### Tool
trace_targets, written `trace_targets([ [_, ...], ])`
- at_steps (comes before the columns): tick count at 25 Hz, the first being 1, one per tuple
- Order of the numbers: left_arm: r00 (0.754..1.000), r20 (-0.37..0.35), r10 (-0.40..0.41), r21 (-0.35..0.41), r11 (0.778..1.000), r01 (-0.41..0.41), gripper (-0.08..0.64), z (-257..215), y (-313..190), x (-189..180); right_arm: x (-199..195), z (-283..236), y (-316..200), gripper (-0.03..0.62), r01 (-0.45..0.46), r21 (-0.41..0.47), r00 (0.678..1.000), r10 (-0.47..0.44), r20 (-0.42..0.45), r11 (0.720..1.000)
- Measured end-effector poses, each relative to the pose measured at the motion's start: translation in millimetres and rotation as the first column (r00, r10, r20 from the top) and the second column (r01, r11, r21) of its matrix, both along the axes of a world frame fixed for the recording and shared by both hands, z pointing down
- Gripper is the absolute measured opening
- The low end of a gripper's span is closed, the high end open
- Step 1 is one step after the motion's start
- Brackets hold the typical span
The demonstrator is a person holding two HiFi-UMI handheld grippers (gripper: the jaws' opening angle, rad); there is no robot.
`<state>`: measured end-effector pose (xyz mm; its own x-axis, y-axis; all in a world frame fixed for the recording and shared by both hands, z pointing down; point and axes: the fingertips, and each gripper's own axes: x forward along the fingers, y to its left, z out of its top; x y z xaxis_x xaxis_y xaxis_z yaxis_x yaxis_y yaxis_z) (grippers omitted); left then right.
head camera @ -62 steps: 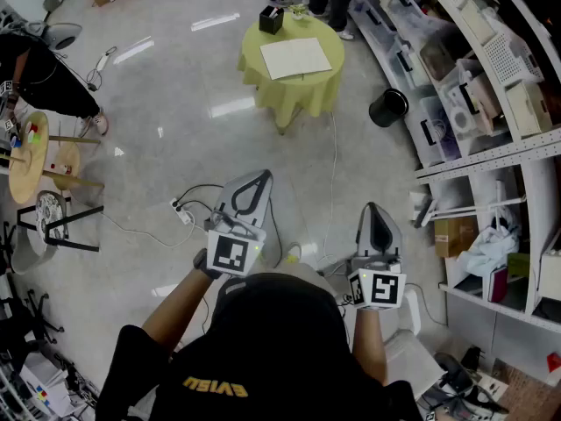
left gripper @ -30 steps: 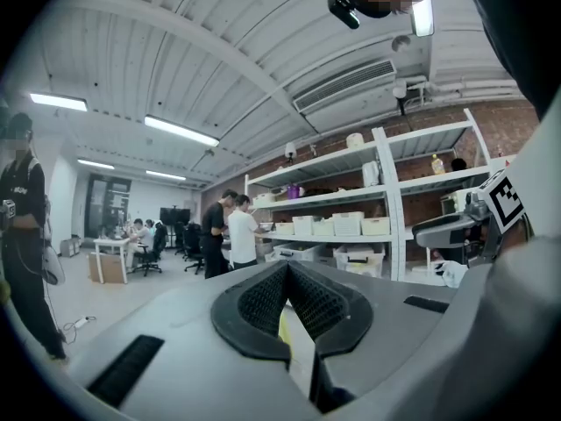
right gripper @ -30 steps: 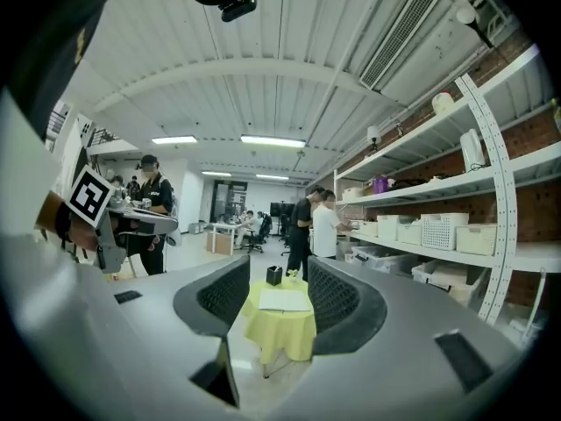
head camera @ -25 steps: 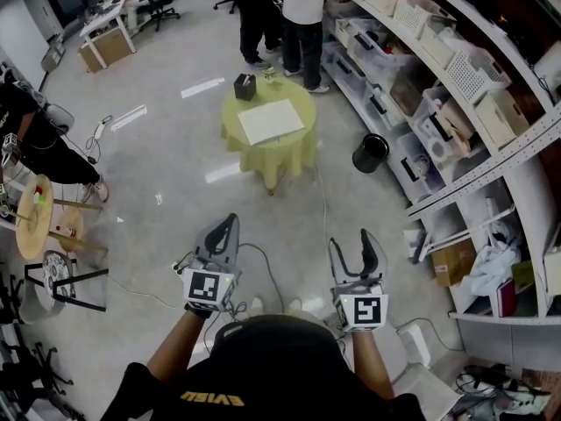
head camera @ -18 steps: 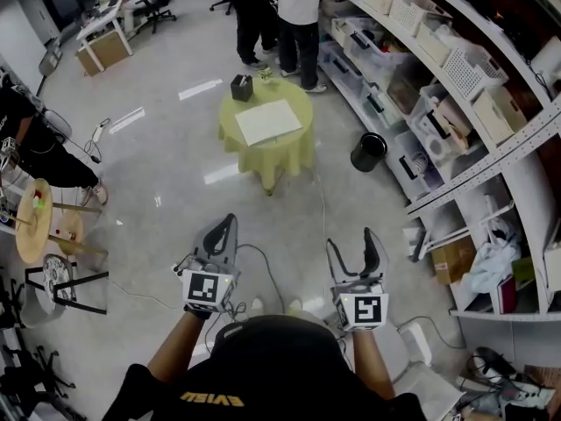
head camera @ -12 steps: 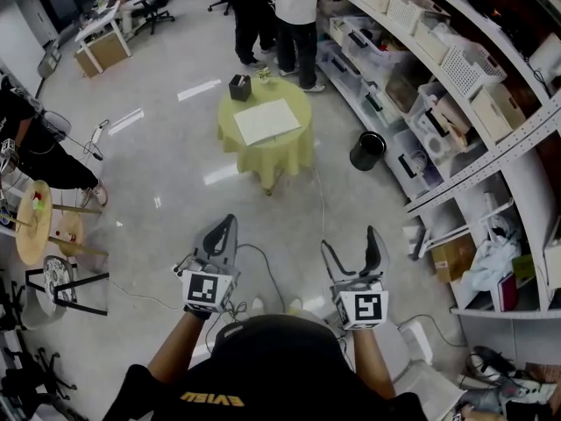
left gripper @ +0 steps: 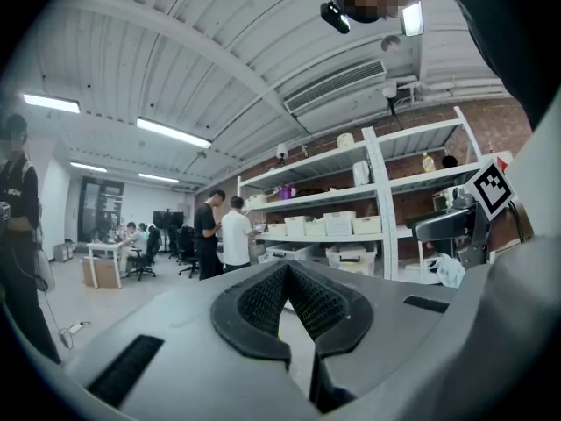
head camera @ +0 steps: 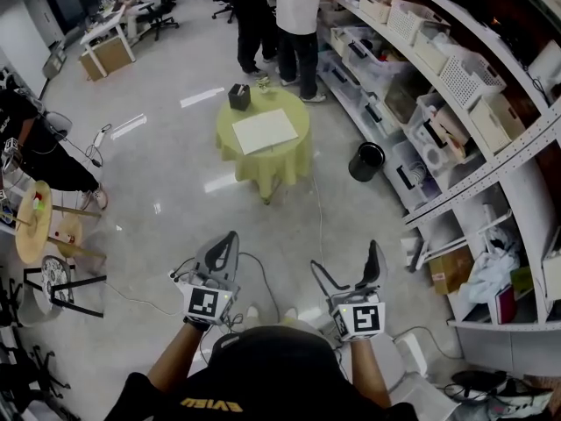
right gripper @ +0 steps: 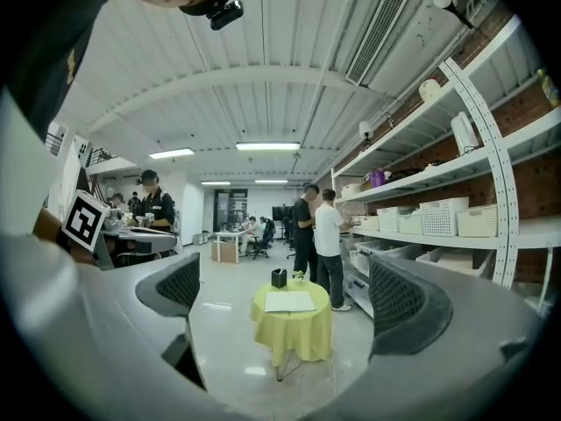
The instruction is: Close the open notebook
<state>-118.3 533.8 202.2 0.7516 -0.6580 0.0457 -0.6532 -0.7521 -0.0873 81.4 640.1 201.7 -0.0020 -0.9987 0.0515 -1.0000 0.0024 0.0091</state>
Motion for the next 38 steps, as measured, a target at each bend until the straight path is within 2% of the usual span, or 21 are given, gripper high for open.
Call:
trace_targets([
  [5,1.0,0.02,-0.02,0.01,1.0,0.02,0.006,0.6,5.4,13.8,20.1,1.1,0.2,0.569,0.007,0.012,1.0,-0.007,-0.001,1.0],
  [11,0.996,0.041,-0.082,0.012,0.997,0.082,0.006,1.8,11.2,23.9,37.5,12.8,4.8,0.569,0.044,-0.005,0.999,-0.044,0.023,0.999],
  [20,0.973,0.084,-0.216,-0.033,0.975,0.22,0.006,15.2,-1.2,4.3,47.9,37.2,-19.8,0.569,0.116,-0.052,0.992,-0.113,0.059,0.992],
  [26,0.964,0.109,-0.242,-0.028,0.969,0.246,0.006,30.1,-56.4,-0.6,45.9,44.1,-74.9,0.568,0.129,-0.072,0.991,-0.127,0.042,0.989],
  [34,0.983,0.043,-0.179,-0.032,0.983,0.181,0.006,21.9,-157.9,16.5,45.1,28.2,-173.2,0.568,0.098,-0.092,0.995,-0.099,0.002,0.991],
  [38,0.988,0.031,-0.148,-0.035,0.988,0.149,0.006,23.4,-209.6,12.4,35.7,22.6,-228.0,0.563,0.086,-0.089,0.996,-0.083,0.036,0.992],
])
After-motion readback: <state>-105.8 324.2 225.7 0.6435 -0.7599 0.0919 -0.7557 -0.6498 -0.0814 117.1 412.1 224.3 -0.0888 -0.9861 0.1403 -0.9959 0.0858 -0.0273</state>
